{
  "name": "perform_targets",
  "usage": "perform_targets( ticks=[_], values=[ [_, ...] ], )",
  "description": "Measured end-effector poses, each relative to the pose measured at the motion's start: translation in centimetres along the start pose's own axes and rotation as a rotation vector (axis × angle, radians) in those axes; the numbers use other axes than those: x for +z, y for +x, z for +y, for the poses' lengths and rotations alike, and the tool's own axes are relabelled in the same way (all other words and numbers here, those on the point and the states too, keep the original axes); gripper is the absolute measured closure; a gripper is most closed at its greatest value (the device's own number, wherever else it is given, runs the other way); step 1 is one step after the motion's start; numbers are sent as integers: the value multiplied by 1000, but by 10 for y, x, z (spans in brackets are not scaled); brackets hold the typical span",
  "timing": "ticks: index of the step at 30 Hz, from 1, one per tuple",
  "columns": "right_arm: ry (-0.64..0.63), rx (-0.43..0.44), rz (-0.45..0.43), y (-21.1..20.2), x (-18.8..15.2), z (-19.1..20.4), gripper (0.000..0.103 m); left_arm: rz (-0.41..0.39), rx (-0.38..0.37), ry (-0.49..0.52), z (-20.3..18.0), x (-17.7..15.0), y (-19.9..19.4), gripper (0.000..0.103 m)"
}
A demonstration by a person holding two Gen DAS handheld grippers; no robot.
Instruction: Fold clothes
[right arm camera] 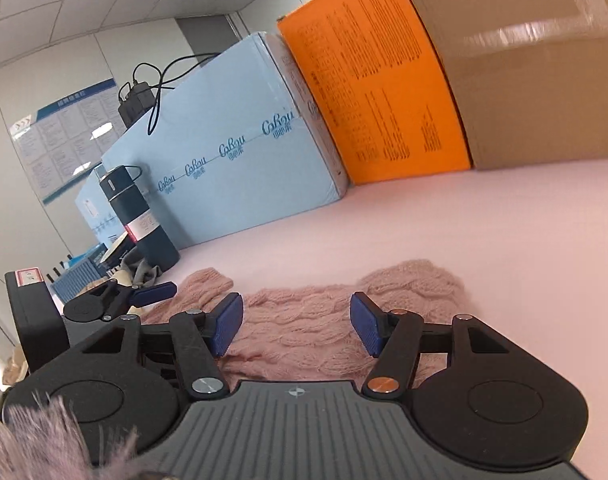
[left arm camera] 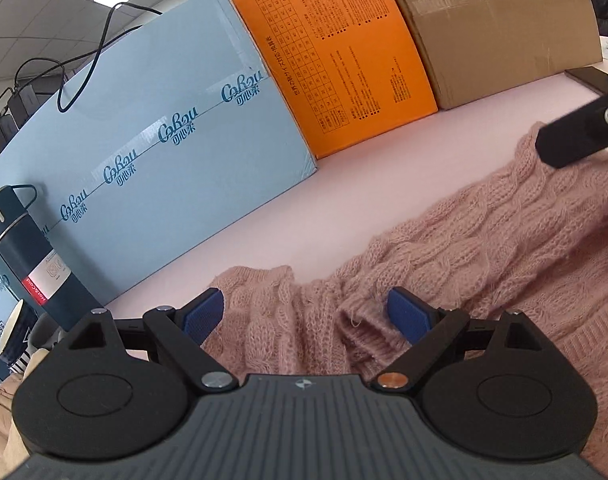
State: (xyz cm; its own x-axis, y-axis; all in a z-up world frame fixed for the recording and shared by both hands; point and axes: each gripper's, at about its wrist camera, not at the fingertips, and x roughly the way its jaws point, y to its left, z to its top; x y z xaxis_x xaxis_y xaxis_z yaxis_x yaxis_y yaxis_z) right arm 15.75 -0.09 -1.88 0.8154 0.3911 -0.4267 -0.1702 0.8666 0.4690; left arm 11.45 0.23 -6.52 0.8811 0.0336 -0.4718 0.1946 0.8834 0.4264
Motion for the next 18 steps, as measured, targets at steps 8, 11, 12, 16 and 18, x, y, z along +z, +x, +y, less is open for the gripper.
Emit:
perform_targets(
  ticks=[8, 11, 12, 16, 18],
  values=[
    [-31, -160, 24, 8, -10, -16, 45, 1, -4, -7, 3, -2, 1, 14],
    [-20, -125, -41, -4, -12, -13, 29, 1, -4, -8, 4, 0, 0, 14],
    [-6, -105, -66, -9, -13, -12, 27, 1, -4, -7, 4, 0, 0, 14],
    [66, 4, -105, -18, -21, -19, 22, -2, 1, -2, 3, 2, 0, 14],
    [146, 38, -57, -12, -24, -32, 16, -3, 1, -1, 3, 2, 0, 14]
  ],
)
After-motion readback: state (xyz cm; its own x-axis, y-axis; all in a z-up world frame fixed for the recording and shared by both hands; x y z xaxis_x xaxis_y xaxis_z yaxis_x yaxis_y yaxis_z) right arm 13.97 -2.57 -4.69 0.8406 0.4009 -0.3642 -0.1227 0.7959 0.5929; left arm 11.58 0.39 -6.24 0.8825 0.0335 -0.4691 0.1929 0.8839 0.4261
